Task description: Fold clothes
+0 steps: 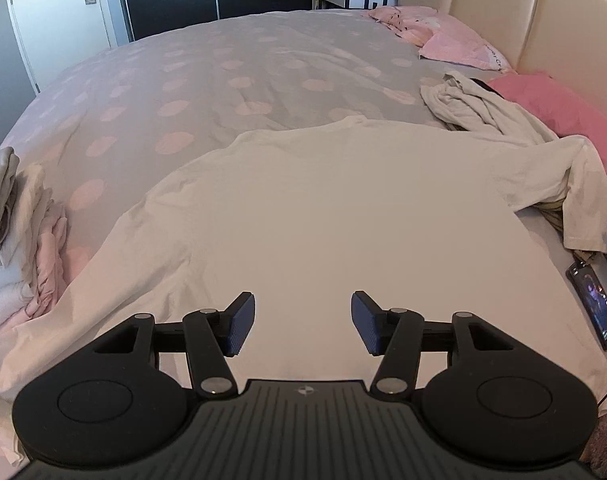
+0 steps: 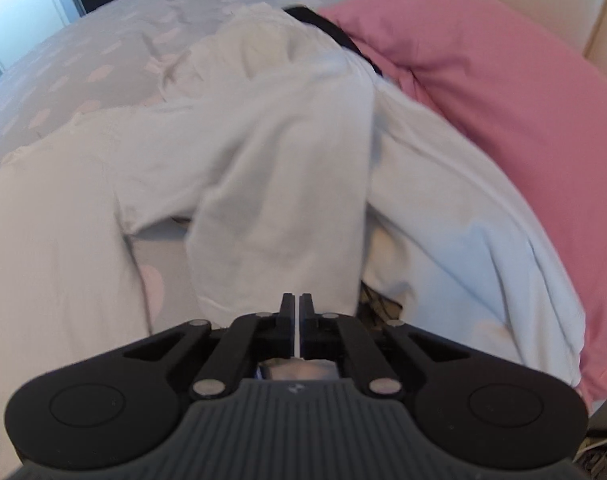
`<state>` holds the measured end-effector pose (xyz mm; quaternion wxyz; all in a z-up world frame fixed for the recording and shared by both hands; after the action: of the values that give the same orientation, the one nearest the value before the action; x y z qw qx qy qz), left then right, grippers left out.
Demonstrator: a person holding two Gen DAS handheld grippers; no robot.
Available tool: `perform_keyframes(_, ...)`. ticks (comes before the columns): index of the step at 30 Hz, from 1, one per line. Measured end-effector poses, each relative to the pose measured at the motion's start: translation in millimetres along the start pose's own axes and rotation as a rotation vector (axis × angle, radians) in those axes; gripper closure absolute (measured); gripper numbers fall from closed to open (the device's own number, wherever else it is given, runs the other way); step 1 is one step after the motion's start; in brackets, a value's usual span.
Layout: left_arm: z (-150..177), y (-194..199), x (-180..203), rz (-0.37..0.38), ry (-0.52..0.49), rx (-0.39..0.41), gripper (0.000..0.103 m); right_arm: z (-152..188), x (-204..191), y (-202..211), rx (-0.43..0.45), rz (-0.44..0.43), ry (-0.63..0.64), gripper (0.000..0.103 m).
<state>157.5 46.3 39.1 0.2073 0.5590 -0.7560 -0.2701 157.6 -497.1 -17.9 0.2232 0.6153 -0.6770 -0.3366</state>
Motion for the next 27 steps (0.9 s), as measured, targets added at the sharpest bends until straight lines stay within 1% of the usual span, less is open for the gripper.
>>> perform_keyframes(3, 0, -1, 9, 0.028, -0.013, -0.001, 0.052, -17, -27, 13, 0.046, -0.057, 0.022, 0.103)
perform_keyframes(7, 0, -6, 20, 0.046, -0.051, -0.007, 0.052, -31, -73, 21, 0.075, -0.132, 0.100, 0.103)
perform_keyframes(9, -2, -5, 24, 0.055, -0.054, -0.001, 0.052, -36, -87, 21, 0.085, -0.134, 0.129, 0.101)
perform_keyframes(10, -3, -5, 25, 0.061, -0.055, 0.002, 0.052, -38, -88, 19, 0.088, -0.127, 0.129, 0.097)
perform_keyframes(11, -3, -4, 27, 0.066, -0.056, 0.005, 0.052, -38, -86, 17, 0.087, -0.116, 0.122, 0.097)
perform_keyframes(12, -3, -4, 28, 0.069, -0.060, 0.006, 0.052, -39, -82, 13, 0.081, -0.102, 0.111, 0.093)
perform_keyframes(14, -2, -3, 28, 0.073, -0.070, 0.006, 0.052, -37, -66, 2, 0.064, -0.043, 0.087, 0.067)
perform_keyframes(16, 0, -5, 25, 0.069, -0.067, -0.003, 0.052, -35, -46, -8, 0.047, 0.029, 0.066, 0.066)
perform_keyframes(18, 2, -7, 22, 0.064, -0.063, -0.014, 0.052, -29, -22, -17, 0.023, 0.101, 0.035, 0.057)
perform_keyframes(19, 3, -8, 20, 0.061, -0.060, -0.019, 0.052, -26, -10, -20, 0.011, 0.136, 0.019, 0.053)
perform_keyframes(22, 7, -11, 16, 0.052, -0.053, -0.035, 0.052, -13, 25, -30, -0.040, 0.202, -0.063, 0.053)
perform_keyframes(23, 7, -11, 14, 0.051, -0.048, -0.039, 0.052, -9, 32, -33, -0.057, 0.197, -0.096, 0.053)
perform_keyframes(25, 9, -13, 13, 0.049, -0.038, -0.045, 0.052, 0, 43, -38, -0.089, 0.156, -0.168, 0.053)
perform_keyframes(27, 10, -14, 11, 0.046, -0.035, -0.052, 0.052, 5, 45, -41, -0.105, 0.109, -0.219, 0.053)
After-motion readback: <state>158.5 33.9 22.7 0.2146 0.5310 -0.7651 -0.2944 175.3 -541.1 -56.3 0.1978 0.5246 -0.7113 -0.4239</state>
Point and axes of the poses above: each gripper's, at about its wrist camera, not at the fingertips, and y roughly against the way its jaws point, x to its right, z to its underside, the point moved 4 cm from there along -y, roughly the way its jaws point, and after that the axes turned 14 degrees about x, right-handed, at the moved point
